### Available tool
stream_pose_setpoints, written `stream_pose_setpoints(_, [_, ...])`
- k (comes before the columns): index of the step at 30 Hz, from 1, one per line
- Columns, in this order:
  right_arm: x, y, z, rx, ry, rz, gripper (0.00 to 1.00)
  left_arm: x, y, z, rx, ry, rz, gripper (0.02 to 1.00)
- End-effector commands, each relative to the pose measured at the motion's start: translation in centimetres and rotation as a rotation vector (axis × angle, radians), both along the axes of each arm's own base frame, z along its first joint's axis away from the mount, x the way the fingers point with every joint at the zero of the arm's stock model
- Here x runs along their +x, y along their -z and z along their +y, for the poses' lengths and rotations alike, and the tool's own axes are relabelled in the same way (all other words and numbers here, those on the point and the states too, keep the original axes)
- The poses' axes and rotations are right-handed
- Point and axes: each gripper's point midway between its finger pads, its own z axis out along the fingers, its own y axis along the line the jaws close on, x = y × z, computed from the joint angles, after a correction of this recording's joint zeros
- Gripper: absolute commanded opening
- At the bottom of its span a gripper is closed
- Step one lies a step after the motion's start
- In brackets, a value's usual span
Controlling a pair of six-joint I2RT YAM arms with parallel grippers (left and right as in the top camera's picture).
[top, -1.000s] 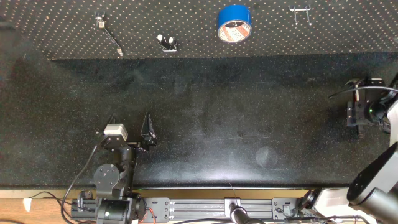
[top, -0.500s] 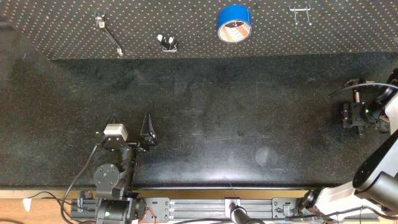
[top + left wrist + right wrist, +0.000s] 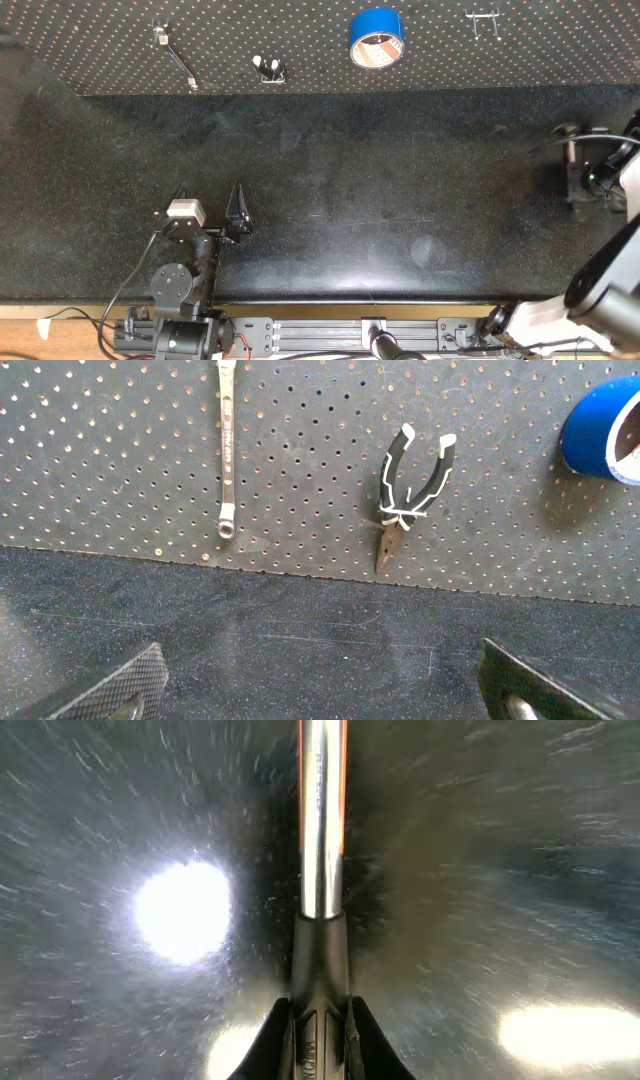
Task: Place Tools Onto Pegboard
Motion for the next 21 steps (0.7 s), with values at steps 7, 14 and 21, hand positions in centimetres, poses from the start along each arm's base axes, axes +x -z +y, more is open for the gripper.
stream_pose_setpoints(7, [4.6, -25.1, 13.3, -0.006, -0.091, -0.869, 0.073, 0.0, 0.1, 0.0, 0.008, 0.002, 0.0, 0.996])
stream_pose_setpoints(14, [8.2, -23.8, 19.4, 0.098, -0.246, -0.862, 0.073, 0.0, 0.1, 0.0, 0.008, 0.002, 0.0, 0.996])
stream_pose_setpoints(21, [10.2, -20.5, 20.1, 0.12, -0.259, -0.779, 0.073, 0.0, 0.1, 0.0, 0.008, 0.002, 0.0, 0.996])
